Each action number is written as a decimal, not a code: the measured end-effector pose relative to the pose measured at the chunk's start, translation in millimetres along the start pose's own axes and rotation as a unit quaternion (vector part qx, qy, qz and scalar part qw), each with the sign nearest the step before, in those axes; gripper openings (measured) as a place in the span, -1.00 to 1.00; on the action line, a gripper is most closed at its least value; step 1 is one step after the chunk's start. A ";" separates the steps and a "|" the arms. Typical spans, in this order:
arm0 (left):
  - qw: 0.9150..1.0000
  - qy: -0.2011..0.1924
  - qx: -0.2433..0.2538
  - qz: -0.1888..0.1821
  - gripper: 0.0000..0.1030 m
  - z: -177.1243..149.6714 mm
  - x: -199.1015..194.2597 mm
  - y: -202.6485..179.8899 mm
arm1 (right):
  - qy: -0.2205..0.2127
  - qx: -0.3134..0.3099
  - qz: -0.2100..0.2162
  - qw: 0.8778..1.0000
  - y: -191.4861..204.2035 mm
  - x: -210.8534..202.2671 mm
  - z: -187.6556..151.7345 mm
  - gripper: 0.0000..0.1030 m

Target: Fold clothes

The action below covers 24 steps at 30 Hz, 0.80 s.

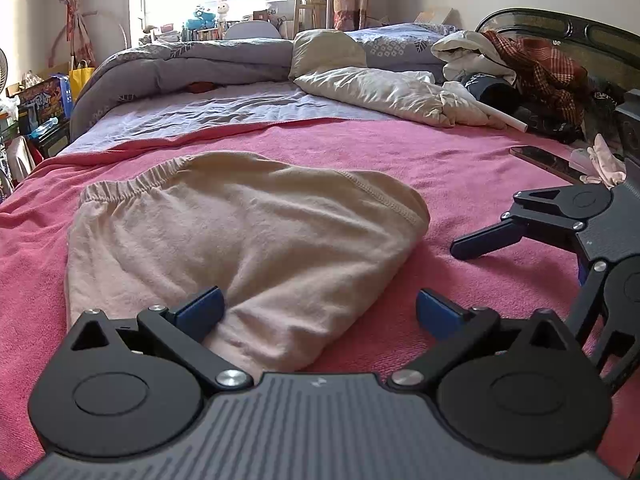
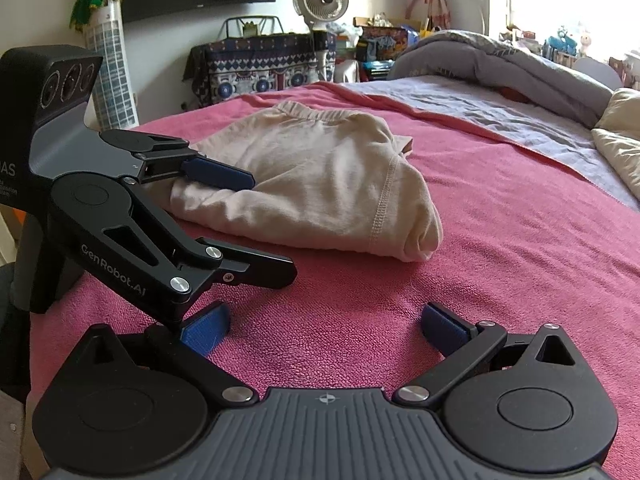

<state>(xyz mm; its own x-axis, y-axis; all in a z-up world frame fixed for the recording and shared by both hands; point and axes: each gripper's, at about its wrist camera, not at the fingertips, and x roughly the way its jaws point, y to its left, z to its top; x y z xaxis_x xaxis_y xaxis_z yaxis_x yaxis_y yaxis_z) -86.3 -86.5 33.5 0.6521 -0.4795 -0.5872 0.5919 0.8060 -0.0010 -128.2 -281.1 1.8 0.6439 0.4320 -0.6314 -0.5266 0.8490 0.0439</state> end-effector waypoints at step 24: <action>1.000 0.000 -0.001 0.000 0.99 0.0 1.1 2.9 | 0.004 0.000 -0.001 1.000 -1.3 -1.1 2.7 1.00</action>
<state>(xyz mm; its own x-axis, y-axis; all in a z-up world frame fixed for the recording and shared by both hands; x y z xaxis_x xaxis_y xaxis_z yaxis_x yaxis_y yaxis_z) -83.8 -84.6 32.9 0.6518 -0.4795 -0.5875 0.5907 0.8069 -0.0032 -126.7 -281.9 4.5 0.6405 0.4284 -0.6374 -0.5261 0.8494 0.0423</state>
